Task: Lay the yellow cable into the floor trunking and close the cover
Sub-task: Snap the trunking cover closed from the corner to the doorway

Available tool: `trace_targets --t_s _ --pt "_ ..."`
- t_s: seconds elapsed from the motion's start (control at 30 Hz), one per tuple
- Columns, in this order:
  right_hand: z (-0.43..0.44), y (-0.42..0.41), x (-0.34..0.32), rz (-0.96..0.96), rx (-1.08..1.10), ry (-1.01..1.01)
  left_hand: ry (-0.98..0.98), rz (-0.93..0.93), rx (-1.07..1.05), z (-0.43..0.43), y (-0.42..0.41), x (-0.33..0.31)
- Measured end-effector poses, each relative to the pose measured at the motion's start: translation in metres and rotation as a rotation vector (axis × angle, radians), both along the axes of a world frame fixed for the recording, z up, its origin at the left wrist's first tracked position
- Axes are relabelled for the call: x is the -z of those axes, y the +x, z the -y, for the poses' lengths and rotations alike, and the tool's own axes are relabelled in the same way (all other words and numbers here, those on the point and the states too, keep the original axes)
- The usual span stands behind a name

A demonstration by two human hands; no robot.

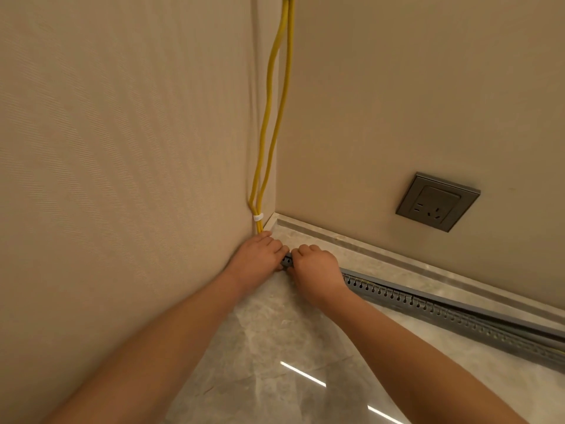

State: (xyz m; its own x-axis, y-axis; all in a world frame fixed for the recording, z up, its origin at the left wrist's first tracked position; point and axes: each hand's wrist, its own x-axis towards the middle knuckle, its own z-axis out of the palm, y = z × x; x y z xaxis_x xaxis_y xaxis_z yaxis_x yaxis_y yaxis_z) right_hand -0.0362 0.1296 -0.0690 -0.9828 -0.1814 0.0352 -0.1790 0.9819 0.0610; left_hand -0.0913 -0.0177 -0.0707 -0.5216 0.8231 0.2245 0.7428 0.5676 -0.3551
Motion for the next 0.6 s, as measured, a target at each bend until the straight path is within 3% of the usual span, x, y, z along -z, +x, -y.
trace_targets --t_s 0.47,0.6 --pt "-0.0059 0.0025 0.0024 -0.086 -0.057 -0.004 -0.035 0.023 0.057 -0.0023 -0.0026 -0.0015" --pt "-0.0085 0.0050 0.0043 -0.049 0.003 -0.185 -0.047 0.053 -0.009 -0.0047 -0.0004 -0.0051"
